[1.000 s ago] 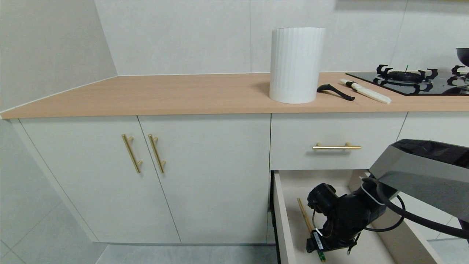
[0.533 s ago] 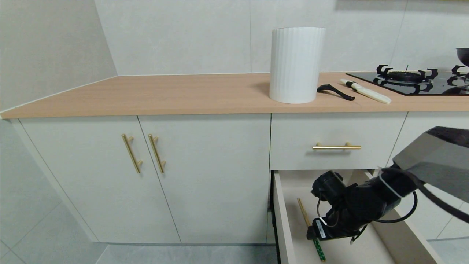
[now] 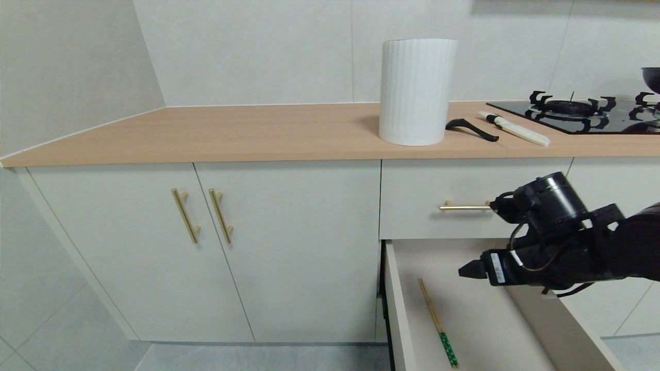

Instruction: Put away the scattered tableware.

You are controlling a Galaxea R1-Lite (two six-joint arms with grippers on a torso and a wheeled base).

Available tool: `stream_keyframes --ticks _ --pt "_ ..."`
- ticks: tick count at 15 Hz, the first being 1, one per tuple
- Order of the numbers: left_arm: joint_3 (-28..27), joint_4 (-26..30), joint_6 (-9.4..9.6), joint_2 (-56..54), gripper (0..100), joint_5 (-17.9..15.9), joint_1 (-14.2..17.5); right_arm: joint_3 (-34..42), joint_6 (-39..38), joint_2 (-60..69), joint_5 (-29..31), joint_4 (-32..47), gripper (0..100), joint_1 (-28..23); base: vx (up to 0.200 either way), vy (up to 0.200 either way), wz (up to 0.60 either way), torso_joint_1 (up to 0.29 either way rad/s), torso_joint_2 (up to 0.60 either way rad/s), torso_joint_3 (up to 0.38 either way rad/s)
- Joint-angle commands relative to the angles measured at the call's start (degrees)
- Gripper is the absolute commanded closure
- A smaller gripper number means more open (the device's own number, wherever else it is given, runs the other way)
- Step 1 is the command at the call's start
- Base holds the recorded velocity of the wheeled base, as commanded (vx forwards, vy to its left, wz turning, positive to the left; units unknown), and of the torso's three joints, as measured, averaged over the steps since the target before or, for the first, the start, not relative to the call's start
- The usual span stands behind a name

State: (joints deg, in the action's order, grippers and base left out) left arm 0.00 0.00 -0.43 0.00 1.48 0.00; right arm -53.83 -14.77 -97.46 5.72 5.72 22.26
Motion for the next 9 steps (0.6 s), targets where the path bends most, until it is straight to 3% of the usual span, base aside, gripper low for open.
stream_keyframes --ticks 1,9 --pt "0.0 0.0 -0.01 0.0 0 0.02 0.0 0.4 1.77 8.17 0.0 -0.36 0 -3.01 0.0 0.0 0.0 0.0 0.0 0.0" --pt "0.0 0.0 -0.01 0.0 0 0.02 0.0 0.48 3.88 12.56 2.1 -0.44 0 -3.89 0.0 0.0 0.0 0.0 0.0 0.0"
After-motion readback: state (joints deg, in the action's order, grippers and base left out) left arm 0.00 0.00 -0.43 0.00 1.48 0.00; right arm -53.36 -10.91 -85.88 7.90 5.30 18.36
